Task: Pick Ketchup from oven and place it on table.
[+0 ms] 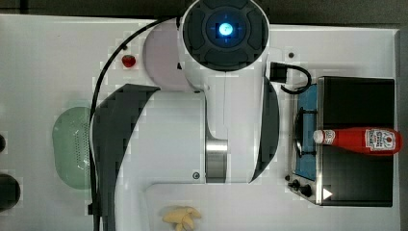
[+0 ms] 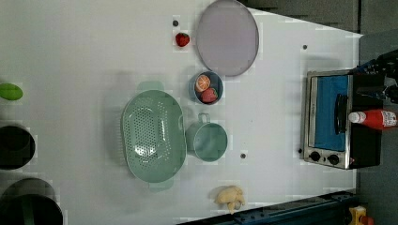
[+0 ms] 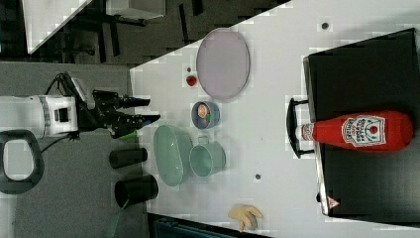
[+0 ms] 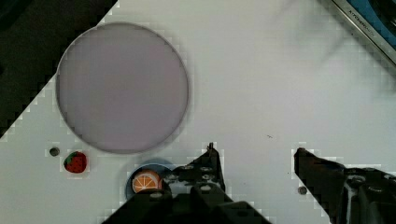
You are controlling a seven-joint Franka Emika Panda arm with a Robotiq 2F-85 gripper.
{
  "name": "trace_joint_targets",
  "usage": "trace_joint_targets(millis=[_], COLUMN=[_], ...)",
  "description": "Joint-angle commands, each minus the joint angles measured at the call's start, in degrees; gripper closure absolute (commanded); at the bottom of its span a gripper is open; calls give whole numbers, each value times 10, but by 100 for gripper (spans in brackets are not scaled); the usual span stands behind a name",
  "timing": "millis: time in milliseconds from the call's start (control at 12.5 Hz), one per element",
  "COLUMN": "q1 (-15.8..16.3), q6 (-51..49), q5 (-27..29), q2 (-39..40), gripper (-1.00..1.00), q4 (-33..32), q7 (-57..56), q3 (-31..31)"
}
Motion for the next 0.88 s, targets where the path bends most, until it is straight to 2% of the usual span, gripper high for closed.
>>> trace_joint_targets(millis=[80,160,240,560,880], q1=[-13,-13,-15,-26,-34], q6=[-195,-195,-193,-151,-66], q5=[23,23,21,20,19], q2=[-236,-236,-234,-208,-140], gripper=[-48,-85,-100,-100,-100], q4=[-86,-86,-87,-87,-87], q7=[-13,-13,-13,-13,-13], q3=[-2,-2,-6,-50,-153])
